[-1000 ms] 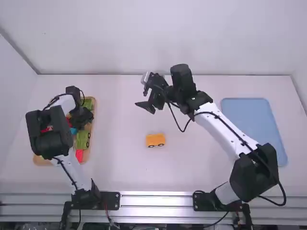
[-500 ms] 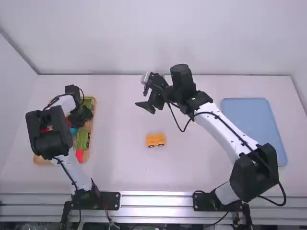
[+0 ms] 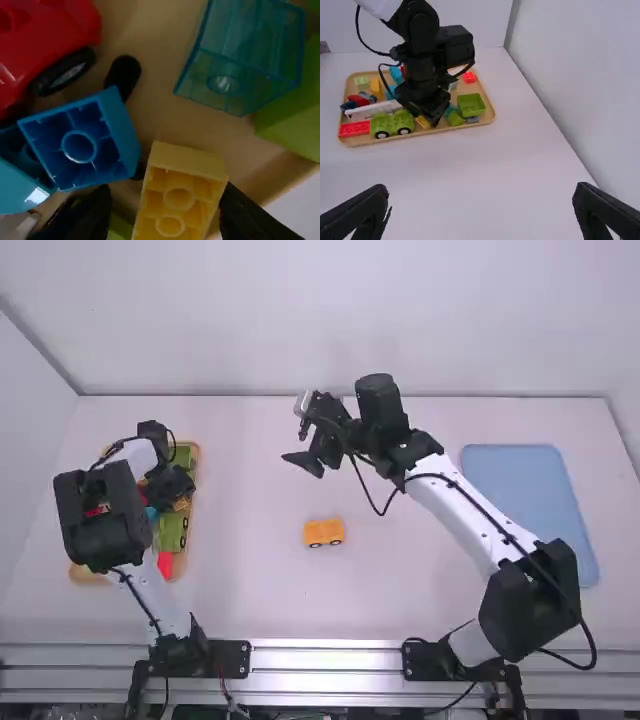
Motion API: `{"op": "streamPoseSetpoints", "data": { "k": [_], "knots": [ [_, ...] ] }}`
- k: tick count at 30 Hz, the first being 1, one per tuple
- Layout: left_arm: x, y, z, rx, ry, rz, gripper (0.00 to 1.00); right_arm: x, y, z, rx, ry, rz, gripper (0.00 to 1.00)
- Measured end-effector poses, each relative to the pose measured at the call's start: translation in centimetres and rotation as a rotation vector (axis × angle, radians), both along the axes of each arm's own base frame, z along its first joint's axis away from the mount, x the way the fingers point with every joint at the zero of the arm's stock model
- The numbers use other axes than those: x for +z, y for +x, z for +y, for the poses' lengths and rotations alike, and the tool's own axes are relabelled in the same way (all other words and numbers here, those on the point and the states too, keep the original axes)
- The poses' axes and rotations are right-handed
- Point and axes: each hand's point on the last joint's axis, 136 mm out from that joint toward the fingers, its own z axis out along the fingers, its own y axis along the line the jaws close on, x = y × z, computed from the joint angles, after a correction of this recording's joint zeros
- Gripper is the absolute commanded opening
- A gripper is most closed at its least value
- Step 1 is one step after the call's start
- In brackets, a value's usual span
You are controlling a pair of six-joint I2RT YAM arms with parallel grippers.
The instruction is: Assemble lego blocks to make yellow taxi
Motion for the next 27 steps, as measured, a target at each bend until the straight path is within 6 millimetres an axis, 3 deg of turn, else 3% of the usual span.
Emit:
{"op": "streamPoseSetpoints", "data": {
  "k": [8,14,27],
  "knots": [
    [0.0,0.8,-0.6,-0.048,-0.057,-0.044,0.56,0.0,0.0,0.0,-0.001,0.000,0.003,0.98],
    [0.2,2.2,-0.6,-0.053,-0.064,-0.102,0.50,0.0,0.0,0.0,-0.001,0.000,0.003,0.98],
    [-0.5,1.3,-0.7,-0.099,-0.058,-0.075,0.43,0.0,0.0,0.0,0.000,0.000,0.002,0.98]
  ]
}}
